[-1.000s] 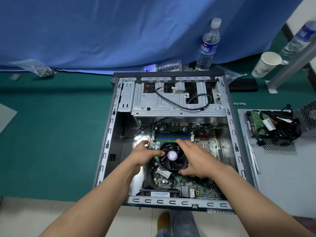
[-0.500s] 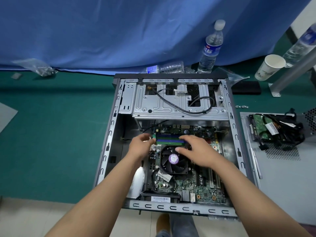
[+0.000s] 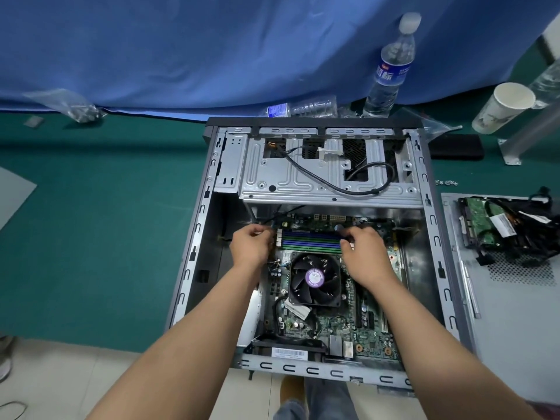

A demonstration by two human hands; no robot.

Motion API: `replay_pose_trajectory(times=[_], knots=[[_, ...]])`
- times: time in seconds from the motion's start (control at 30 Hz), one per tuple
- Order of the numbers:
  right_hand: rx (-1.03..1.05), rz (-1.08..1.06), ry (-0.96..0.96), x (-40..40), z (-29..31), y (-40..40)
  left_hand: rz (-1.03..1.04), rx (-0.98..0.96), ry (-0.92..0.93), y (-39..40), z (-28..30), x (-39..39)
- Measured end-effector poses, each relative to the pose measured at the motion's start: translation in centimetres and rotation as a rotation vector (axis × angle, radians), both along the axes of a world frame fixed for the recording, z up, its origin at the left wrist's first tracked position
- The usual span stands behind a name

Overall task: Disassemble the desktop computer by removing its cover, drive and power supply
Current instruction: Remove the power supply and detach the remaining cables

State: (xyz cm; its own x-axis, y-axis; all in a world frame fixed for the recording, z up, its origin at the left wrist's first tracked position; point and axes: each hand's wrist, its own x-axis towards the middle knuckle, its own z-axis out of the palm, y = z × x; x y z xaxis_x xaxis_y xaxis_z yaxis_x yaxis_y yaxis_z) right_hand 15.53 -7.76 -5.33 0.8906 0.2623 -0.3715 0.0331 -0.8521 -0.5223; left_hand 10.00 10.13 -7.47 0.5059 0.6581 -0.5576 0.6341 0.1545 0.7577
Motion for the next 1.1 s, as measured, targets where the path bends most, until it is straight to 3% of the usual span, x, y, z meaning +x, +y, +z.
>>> replay_pose_trajectory(times=[0.33, 0.73, 1.1], knots=[[0.007, -0.191, 0.056, 0.3, -0.2, -0.3, -0.11, -0.022, 0.016, 0.0, 0.0, -0.2], [0.108, -0.559, 0.118, 2.2, -1.6, 0.4, -0.062, 0.024, 0.067, -0.1, -1.0, 1.4], [0.149, -0.598, 0.079, 2.0, -2.0, 0.1, -0.084, 0.053, 0.056, 0.0, -1.5, 1.2]])
